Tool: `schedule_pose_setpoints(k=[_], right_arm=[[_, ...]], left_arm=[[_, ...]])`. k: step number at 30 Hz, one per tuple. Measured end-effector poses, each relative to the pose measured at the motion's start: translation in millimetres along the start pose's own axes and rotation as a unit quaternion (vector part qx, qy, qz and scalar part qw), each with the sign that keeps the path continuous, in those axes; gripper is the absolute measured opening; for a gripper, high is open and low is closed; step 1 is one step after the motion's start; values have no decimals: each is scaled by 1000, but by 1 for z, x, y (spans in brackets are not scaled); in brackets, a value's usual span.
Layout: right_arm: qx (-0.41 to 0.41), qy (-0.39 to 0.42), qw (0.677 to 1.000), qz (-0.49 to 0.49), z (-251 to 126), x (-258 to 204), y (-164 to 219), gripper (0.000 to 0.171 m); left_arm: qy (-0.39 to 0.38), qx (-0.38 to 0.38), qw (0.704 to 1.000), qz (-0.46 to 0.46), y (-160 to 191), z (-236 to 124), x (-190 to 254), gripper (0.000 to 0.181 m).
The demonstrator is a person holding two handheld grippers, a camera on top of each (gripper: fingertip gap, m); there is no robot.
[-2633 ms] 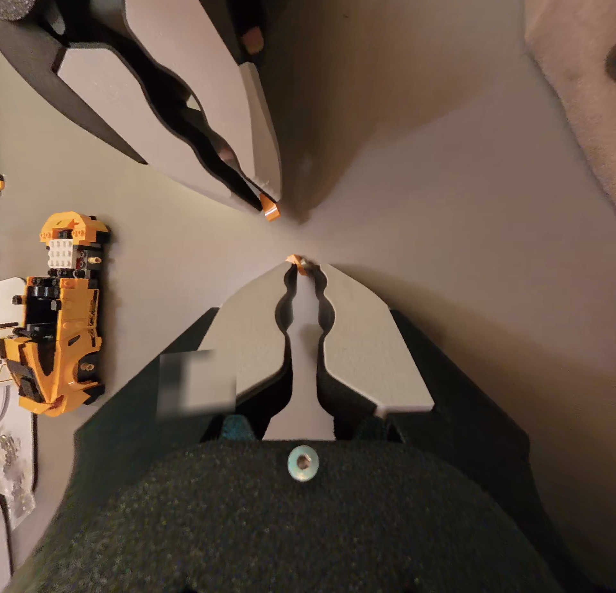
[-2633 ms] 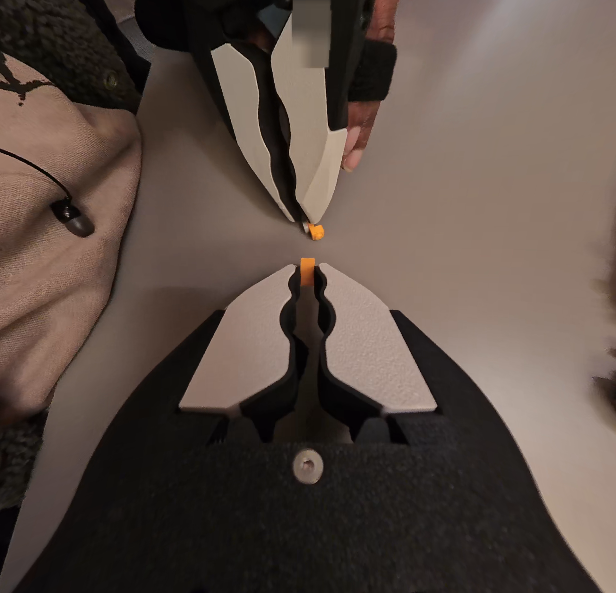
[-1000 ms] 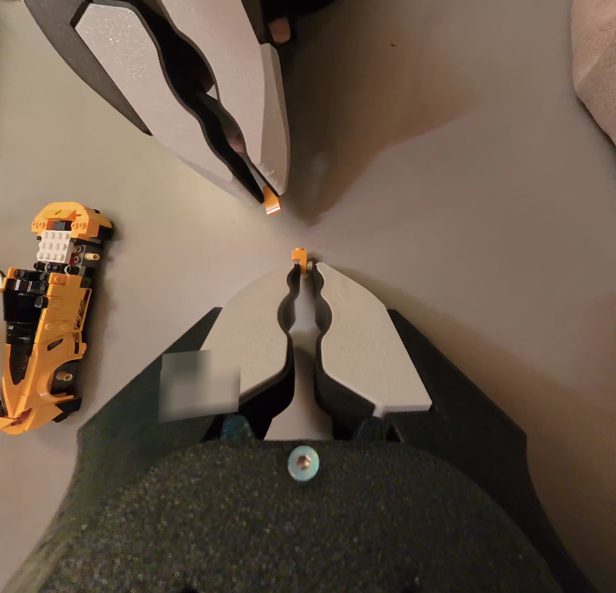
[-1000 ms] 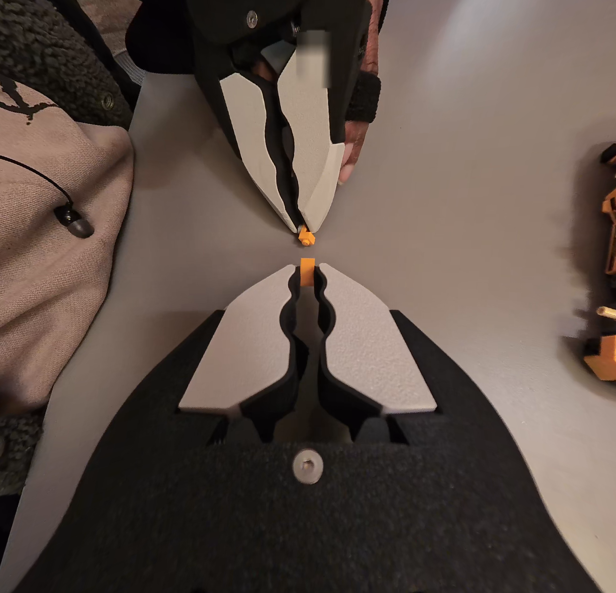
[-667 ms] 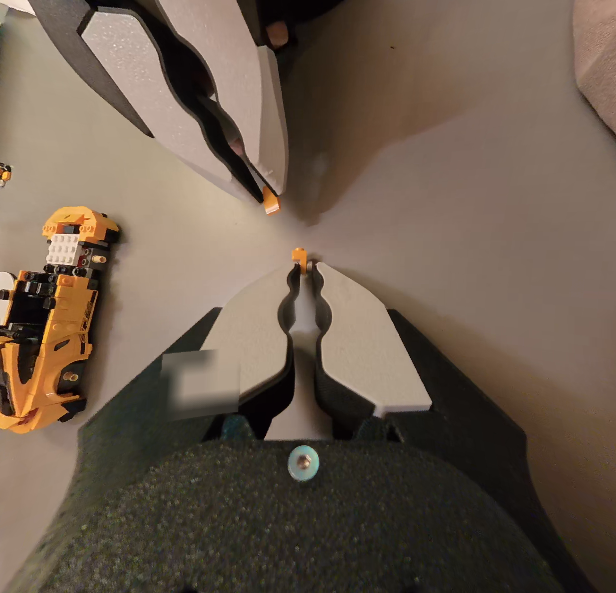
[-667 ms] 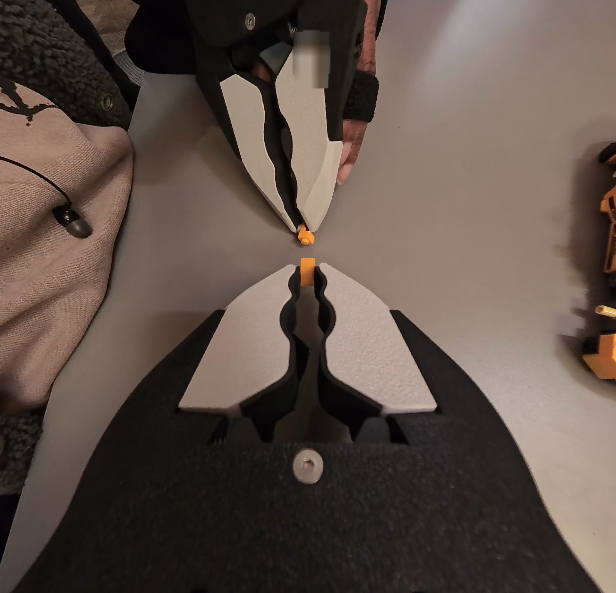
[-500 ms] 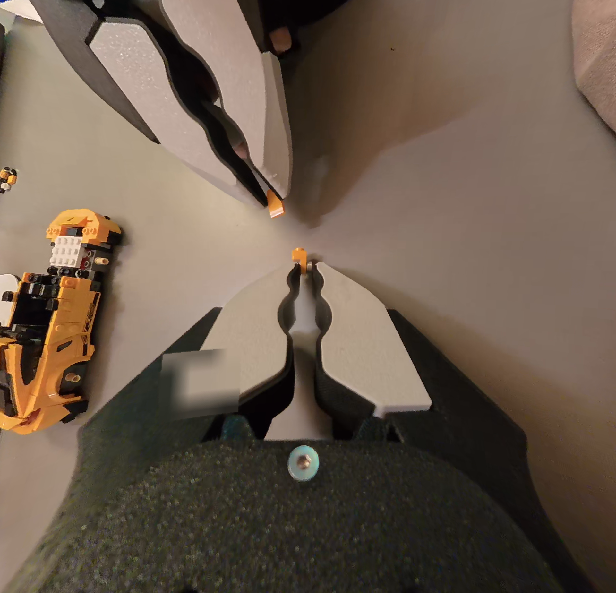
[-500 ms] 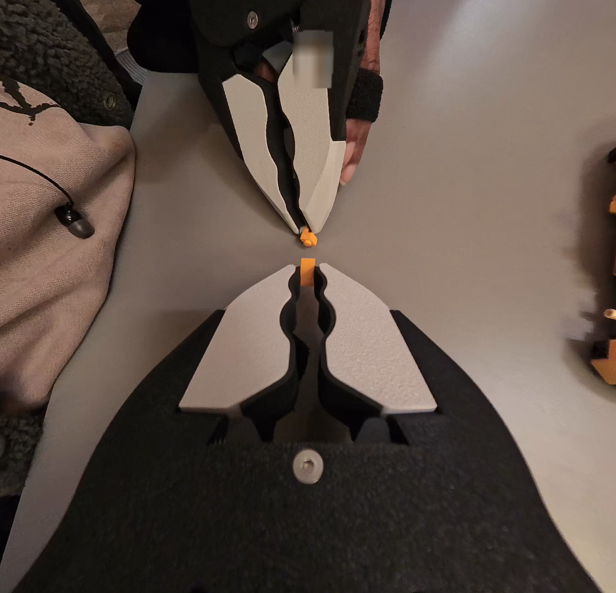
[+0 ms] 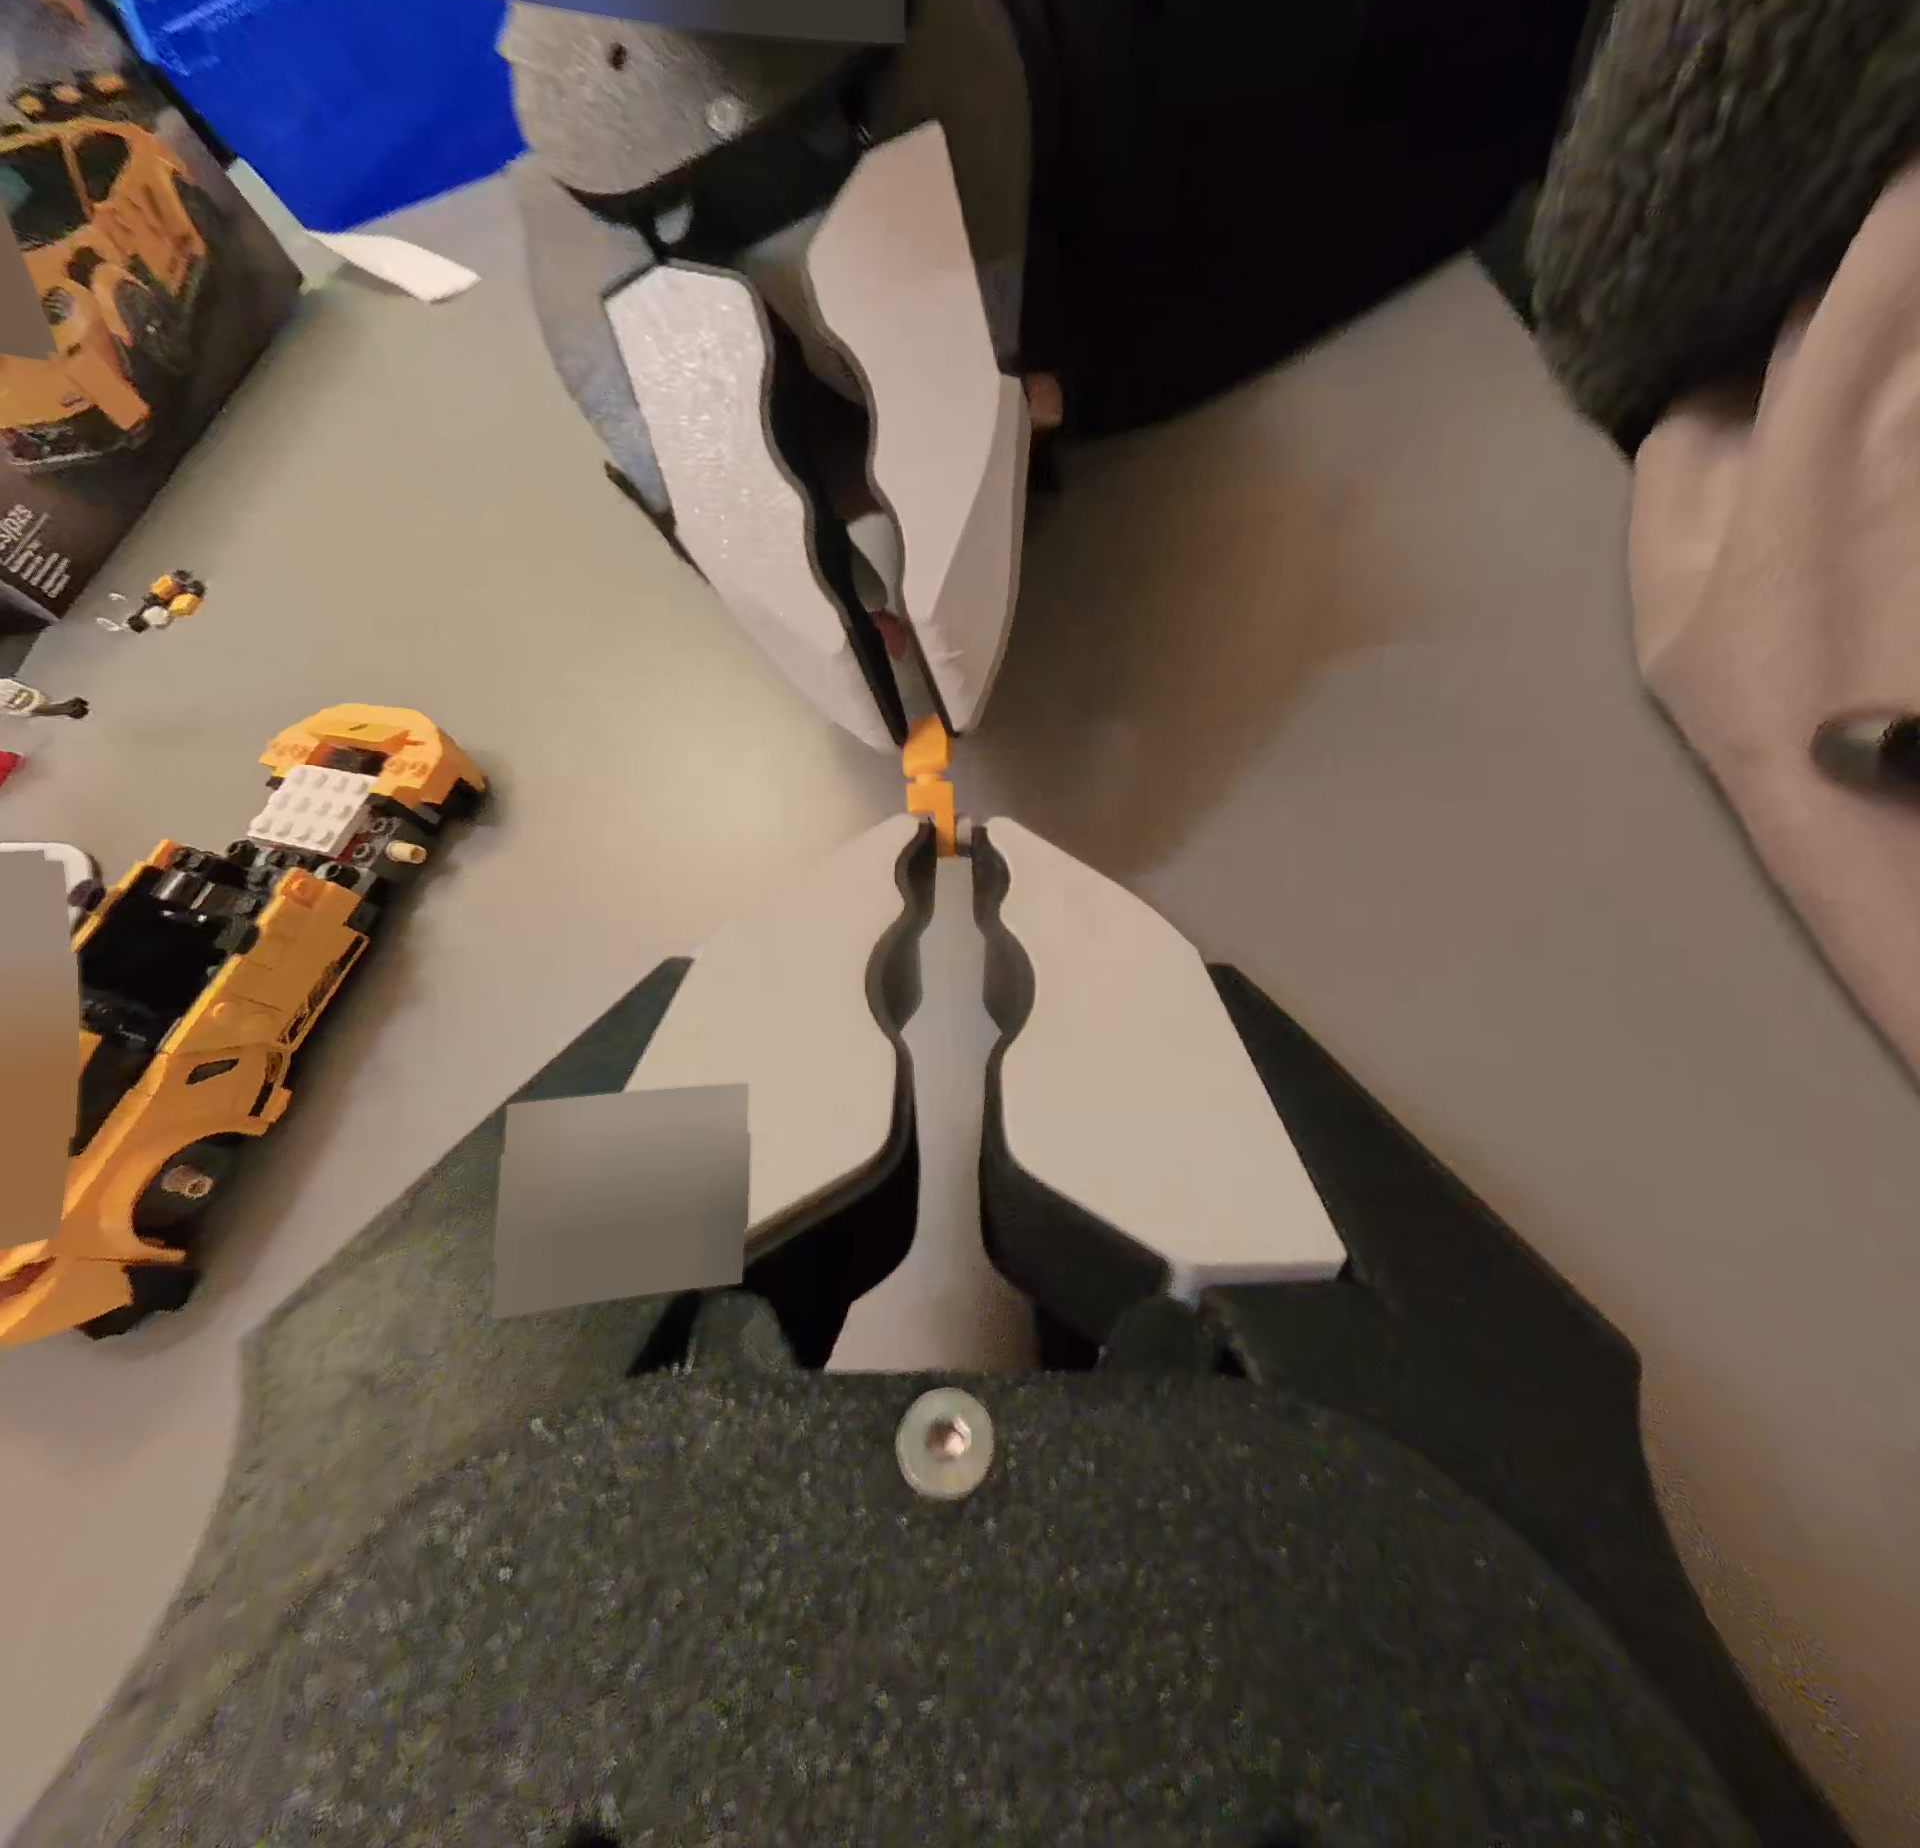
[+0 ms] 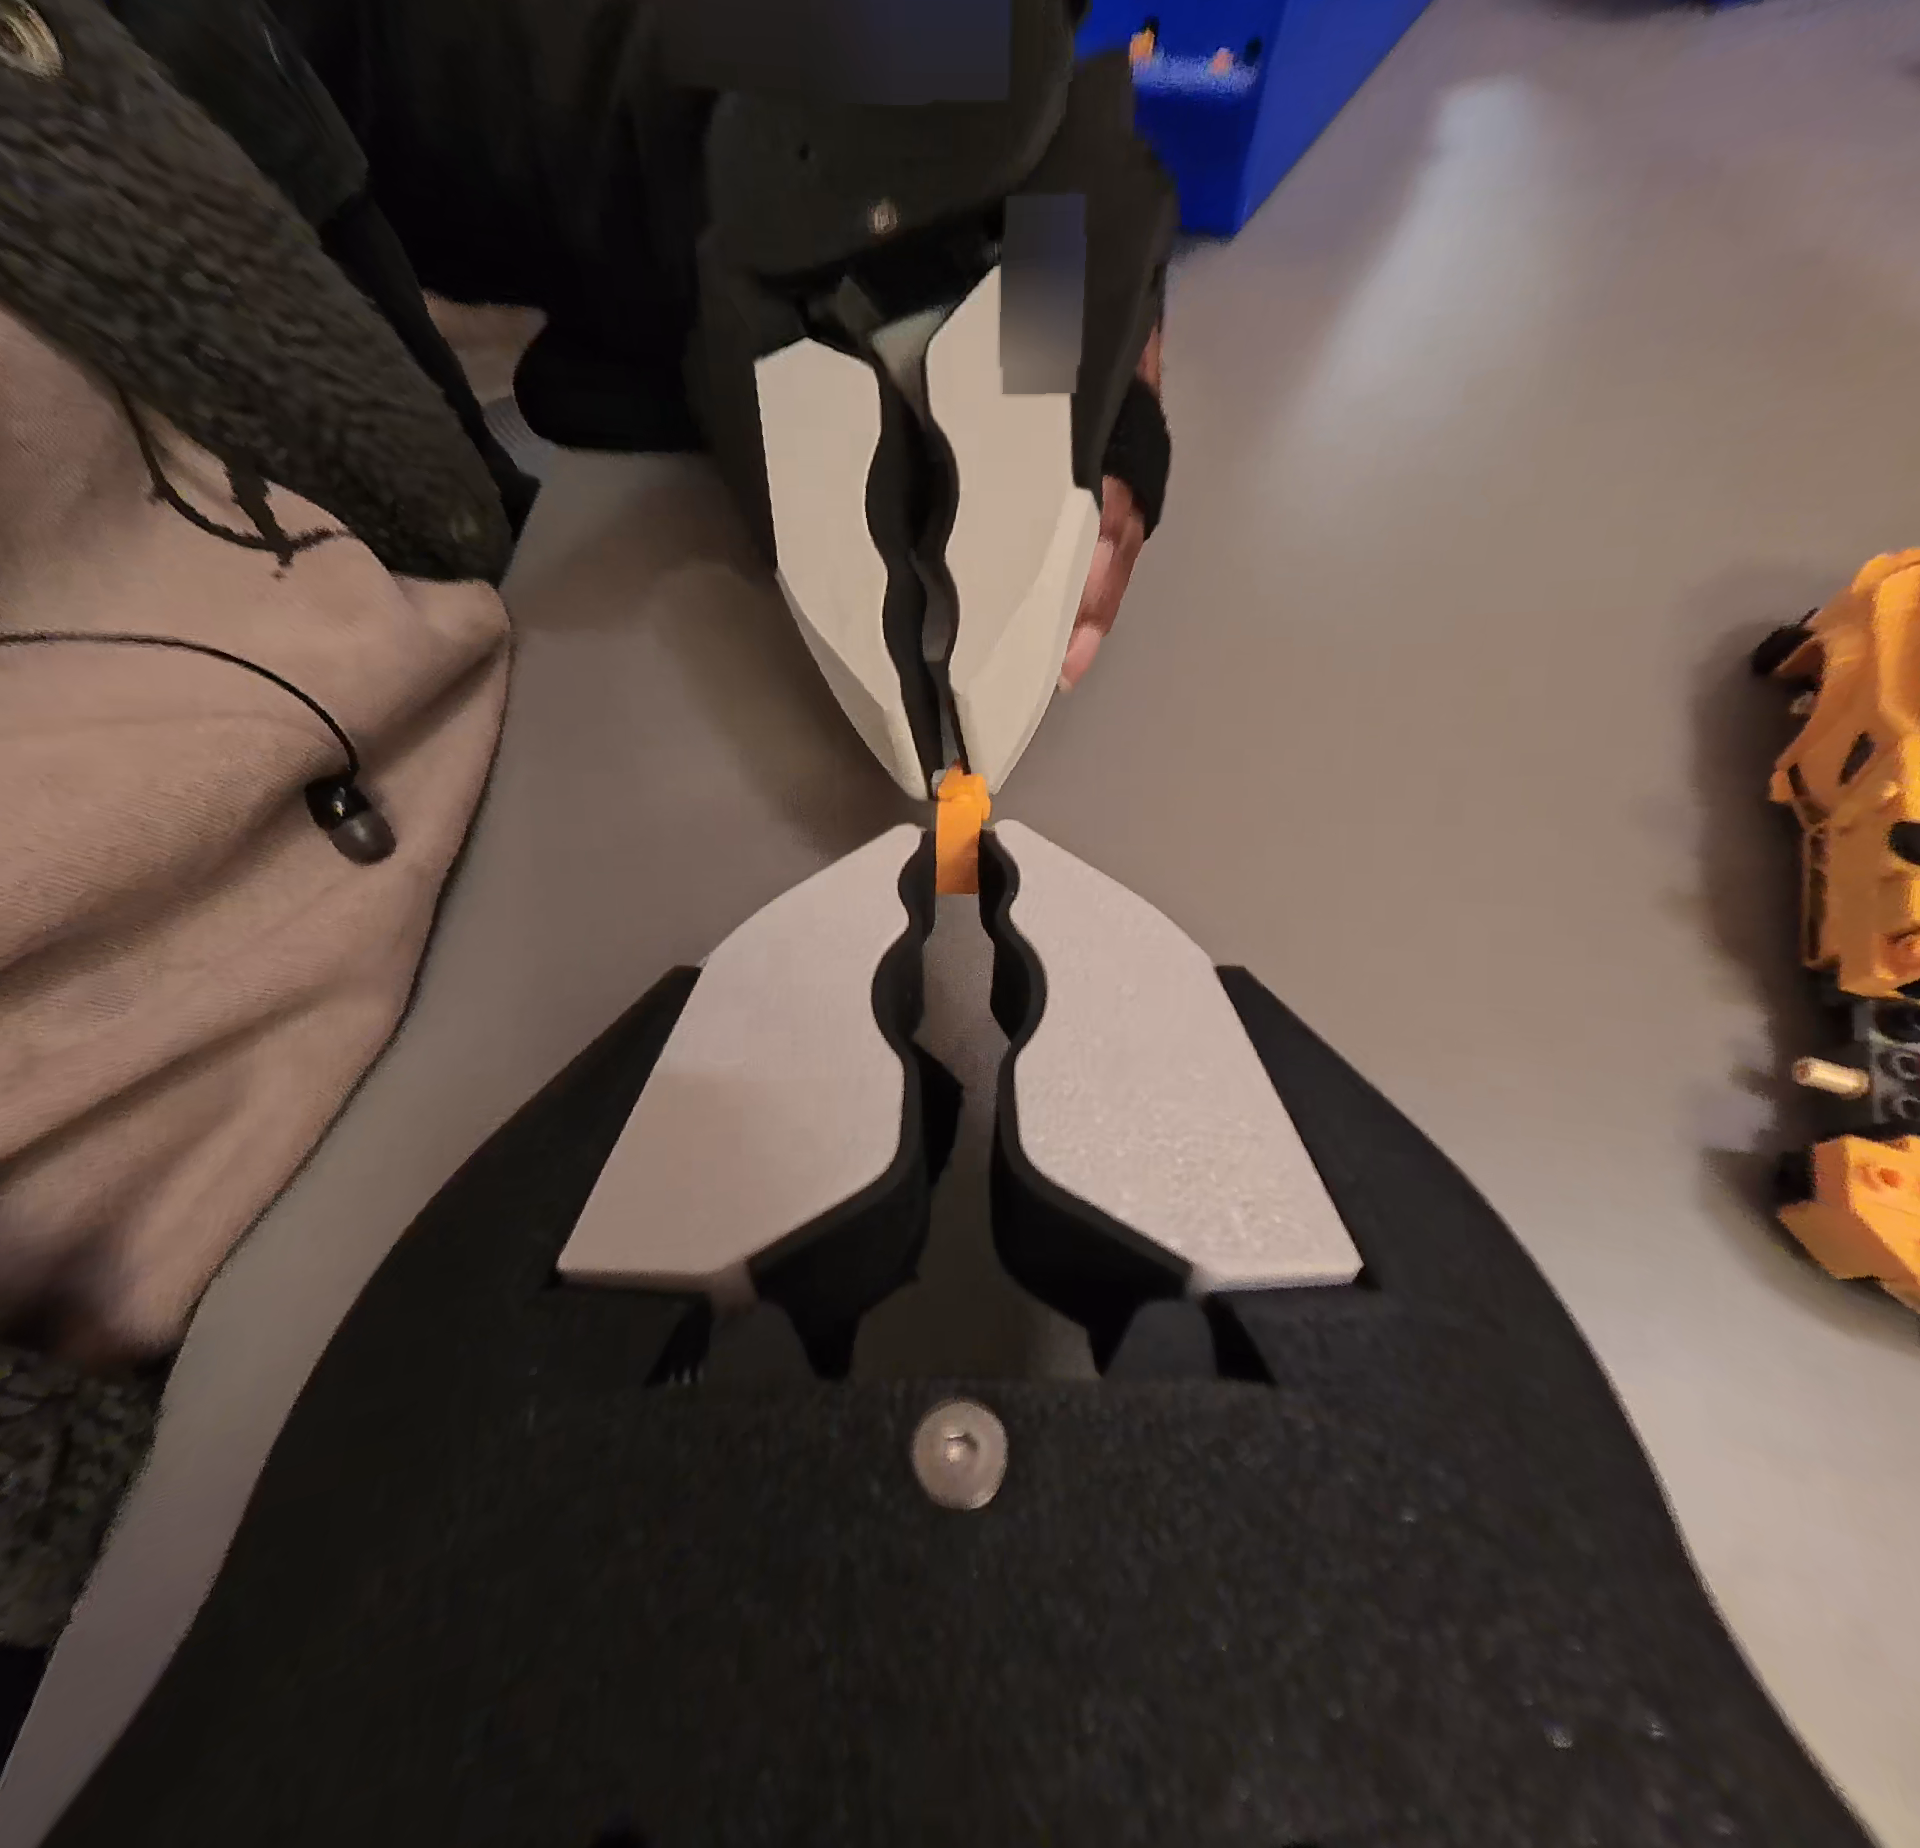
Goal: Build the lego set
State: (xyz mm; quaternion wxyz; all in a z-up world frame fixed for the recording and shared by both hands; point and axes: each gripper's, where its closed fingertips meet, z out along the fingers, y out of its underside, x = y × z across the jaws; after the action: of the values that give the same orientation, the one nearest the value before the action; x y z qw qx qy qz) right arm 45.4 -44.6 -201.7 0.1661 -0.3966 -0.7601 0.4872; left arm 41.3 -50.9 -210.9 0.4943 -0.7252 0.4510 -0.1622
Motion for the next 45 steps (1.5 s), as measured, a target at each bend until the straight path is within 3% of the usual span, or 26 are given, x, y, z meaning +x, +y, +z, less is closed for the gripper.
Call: schedule_pose_setpoints(k=[10,29,45], right_arm=[[173,-18,983,51,-27,1,-56,7],[188,-35,979,63,-26,-2,-61,7],[207,-52,973,86,-25,-2,-64,7]], left_arm=[[-14,118,985,-124,-44,-19,-16,6],[-16,145,981,-128,-51,-18,-13,6],[6,170,968,-184,-58,-24,-14,6]])
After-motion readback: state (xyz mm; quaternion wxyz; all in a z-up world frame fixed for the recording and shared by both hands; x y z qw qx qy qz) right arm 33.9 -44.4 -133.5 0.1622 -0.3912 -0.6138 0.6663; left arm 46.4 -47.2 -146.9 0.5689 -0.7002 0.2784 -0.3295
